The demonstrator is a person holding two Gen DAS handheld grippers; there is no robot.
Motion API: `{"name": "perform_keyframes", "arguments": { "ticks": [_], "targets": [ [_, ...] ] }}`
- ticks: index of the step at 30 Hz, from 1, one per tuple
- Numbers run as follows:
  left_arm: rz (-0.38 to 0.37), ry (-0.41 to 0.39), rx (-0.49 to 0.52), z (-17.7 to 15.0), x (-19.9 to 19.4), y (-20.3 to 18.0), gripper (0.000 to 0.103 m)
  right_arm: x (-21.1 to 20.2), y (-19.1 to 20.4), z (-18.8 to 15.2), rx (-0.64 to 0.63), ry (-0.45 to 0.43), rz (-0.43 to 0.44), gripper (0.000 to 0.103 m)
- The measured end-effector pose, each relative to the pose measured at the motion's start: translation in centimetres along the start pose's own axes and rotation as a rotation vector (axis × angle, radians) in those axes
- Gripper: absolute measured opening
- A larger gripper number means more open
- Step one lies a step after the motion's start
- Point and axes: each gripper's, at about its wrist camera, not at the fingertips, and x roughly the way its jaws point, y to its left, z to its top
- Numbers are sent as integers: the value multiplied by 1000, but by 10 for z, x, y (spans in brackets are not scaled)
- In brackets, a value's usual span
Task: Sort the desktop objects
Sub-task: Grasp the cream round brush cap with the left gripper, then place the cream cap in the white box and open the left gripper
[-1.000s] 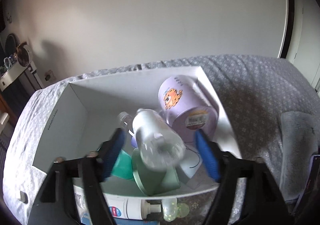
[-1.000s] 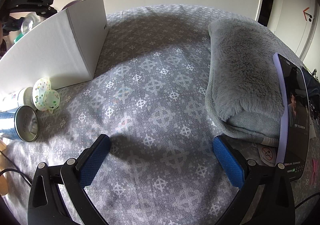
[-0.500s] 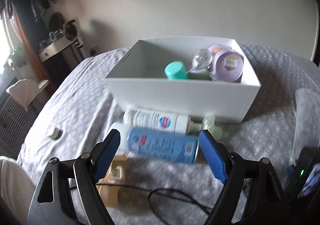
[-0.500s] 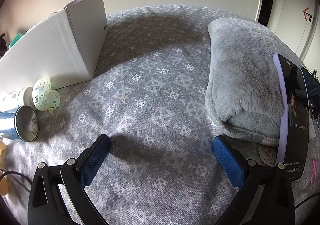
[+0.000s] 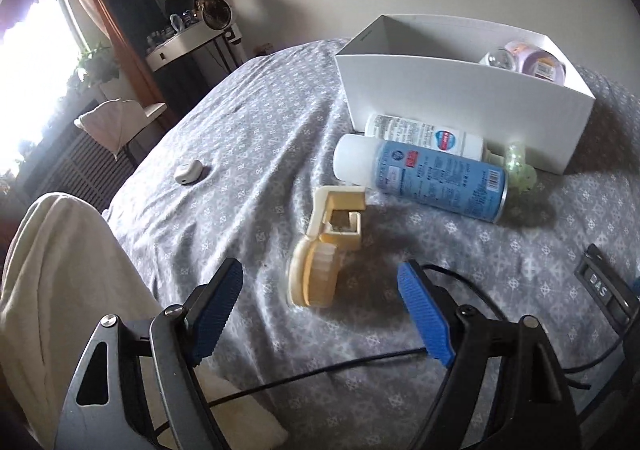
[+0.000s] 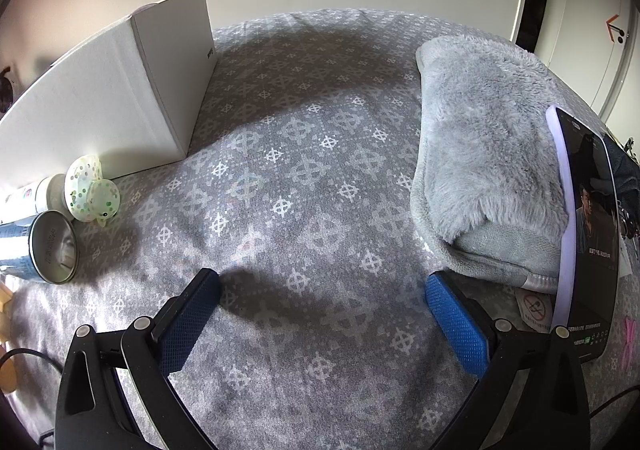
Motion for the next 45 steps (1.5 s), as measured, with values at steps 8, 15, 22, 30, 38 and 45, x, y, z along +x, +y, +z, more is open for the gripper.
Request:
{"name": "perform_keyframes", "arguments": {
  "ticks": [8, 15, 22, 30, 38, 45],
  "targets": [
    [-106, 290, 51, -2, 106, 5, 56, 0, 0, 0, 0, 0, 0, 103],
    [-13, 135, 144, 10, 65, -3, 30, 0, 0, 0, 0, 0, 0, 103],
    [102, -114, 210, 58, -11, -15, 30, 0, 0, 0, 0, 0, 0, 103],
    [-70, -352, 258, 125, -52, -50, 30, 0, 0, 0, 1, 0, 0, 103],
    [-264, -439, 313, 207, -25, -100, 30, 0, 0, 0, 1, 0, 0, 103],
    [-290, -341, 381, 217, 28, -130, 30, 0, 0, 0, 1, -1, 0, 103]
  ]
}}
